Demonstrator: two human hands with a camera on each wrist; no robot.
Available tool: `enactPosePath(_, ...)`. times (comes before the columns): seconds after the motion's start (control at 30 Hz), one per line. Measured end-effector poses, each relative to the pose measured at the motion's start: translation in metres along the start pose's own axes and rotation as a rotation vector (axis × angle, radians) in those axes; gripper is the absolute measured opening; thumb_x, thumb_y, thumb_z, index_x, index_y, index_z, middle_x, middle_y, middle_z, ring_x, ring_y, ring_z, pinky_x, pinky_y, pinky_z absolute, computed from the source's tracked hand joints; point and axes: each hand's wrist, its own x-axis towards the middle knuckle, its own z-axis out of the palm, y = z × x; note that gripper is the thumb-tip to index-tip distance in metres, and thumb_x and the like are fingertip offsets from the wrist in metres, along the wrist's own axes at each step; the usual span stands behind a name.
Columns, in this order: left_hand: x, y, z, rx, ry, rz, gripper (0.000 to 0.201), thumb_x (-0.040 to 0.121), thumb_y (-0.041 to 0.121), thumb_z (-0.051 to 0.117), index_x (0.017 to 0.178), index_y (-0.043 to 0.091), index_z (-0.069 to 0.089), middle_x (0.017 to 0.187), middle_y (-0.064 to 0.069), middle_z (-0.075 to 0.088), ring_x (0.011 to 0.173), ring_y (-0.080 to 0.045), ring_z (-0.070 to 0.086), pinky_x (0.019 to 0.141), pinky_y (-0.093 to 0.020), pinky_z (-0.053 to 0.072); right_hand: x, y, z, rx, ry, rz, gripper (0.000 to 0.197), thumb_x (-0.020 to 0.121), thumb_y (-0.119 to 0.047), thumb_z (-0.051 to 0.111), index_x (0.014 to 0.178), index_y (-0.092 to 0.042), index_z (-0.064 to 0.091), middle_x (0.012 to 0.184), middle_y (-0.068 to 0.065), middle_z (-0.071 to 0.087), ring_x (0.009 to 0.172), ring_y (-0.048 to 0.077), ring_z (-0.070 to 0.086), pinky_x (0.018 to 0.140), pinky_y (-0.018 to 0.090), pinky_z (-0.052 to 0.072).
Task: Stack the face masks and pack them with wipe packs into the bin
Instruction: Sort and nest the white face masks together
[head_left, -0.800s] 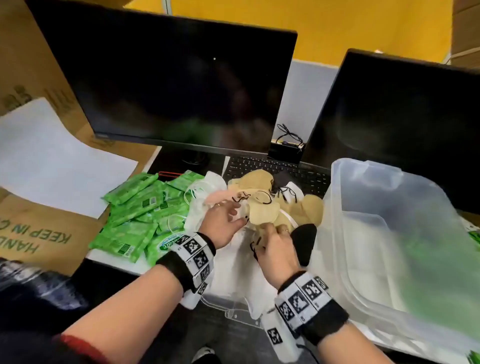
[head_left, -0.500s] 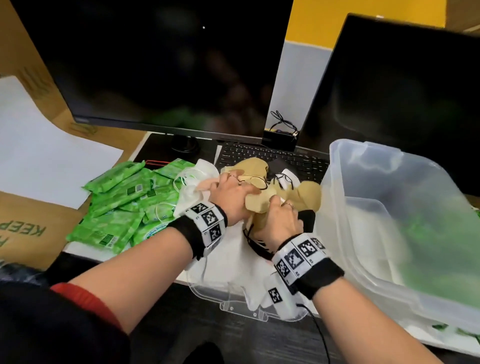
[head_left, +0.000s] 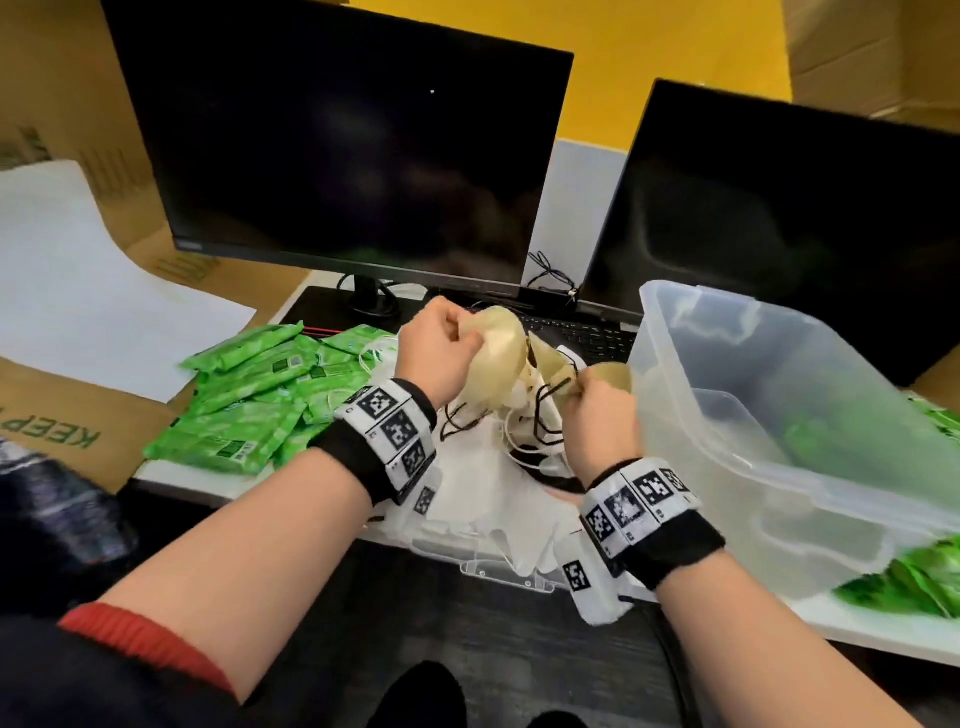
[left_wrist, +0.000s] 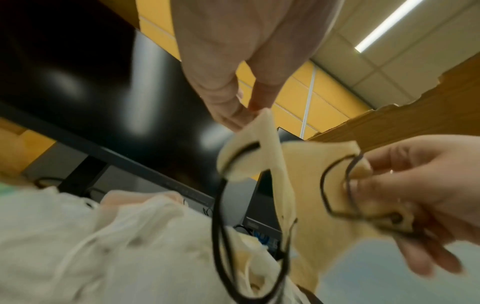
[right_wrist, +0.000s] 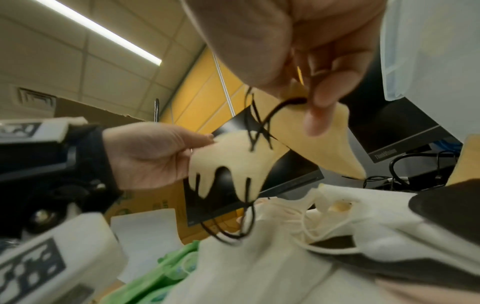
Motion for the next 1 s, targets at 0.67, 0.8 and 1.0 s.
enactPosePath(0.67, -0.094, -0.027, 0.004, -0.388, -0.293, -0.247, 0.039, 0.072, -0.014, 0.066, 0.106, 0.004, 0.062, 0.09, -0.006, 0.066, 0.074, -0.015, 0.062, 0.068, -0.022, 0.056, -0.084, 0.041, 0.012, 0.677, 0.017, -0.317, 0.039, 0.077, -0.023, 0.037, 0.104, -0.022, 0.065, 0.124, 0.001, 0.056, 0.116, 0.006, 0.048, 0.103, 0.03, 0.04)
enactPosePath(0.8, -0.092, -0.027, 0.01, -0.405, -0.269, -0.251, 0.039, 0.072, -0.014, 0.067, 0.106, 0.002, 0.063, 0.089, -0.005, 0.068, 0.074, -0.014, 0.064, 0.066, -0.021, 0.056, -0.07, 0.041, 0.009, 0.874, -0.002, -0.081, 0.051, 0.074, -0.038, 0.069, 0.119, -0.036, 0.045, 0.11, -0.001, 0.056, 0.099, 0.022, 0.058, 0.086, 0.043, 0.05)
enactPosePath(1.0, -0.09, -0.031, 0.01, -0.32, -0.206, -0.229, 0.028, 0.081, -0.003, 0.063, 0.098, 0.018, 0.068, 0.055, 0.008, 0.056, 0.058, -0.01, 0.051, 0.062, -0.016, 0.043, -0.058, 0.038, 0.003, 0.686, 0.237, -0.063, 0.028, 0.073, -0.003, 0.071, 0.074, -0.029, 0.06, 0.066, -0.005, 0.055, 0.06, 0.002, 0.049, 0.061, 0.012, 0.04)
